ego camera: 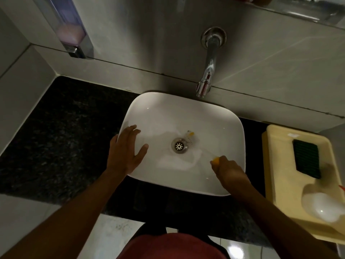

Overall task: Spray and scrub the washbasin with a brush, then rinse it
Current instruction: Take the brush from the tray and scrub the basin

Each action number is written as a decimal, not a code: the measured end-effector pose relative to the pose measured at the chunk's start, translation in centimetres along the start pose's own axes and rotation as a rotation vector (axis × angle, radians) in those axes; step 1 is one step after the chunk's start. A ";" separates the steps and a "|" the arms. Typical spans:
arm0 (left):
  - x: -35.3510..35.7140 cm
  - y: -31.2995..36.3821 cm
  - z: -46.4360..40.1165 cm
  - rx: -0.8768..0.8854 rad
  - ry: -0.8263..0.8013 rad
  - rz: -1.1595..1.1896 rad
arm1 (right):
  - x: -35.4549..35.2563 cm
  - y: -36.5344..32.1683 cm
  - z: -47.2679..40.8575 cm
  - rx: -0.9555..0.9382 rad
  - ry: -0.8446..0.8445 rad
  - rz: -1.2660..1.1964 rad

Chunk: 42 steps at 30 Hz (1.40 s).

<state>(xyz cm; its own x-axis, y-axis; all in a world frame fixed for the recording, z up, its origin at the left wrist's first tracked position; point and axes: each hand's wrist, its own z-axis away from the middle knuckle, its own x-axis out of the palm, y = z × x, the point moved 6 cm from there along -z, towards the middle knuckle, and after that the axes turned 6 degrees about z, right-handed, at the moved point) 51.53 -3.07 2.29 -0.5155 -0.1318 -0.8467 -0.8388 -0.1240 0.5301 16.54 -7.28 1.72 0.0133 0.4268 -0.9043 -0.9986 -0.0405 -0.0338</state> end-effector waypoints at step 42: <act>1.1 0.2 -0.5 0.002 0.002 0.002 | 0.6 -0.7 7.8 -0.275 -0.045 0.051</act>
<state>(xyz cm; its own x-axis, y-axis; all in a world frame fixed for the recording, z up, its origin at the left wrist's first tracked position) 50.94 -3.70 1.50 -0.5165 -0.1339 -0.8457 -0.8383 -0.1221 0.5313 16.84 0.02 4.51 -0.0445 0.4575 -0.8881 -0.9464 -0.3041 -0.1092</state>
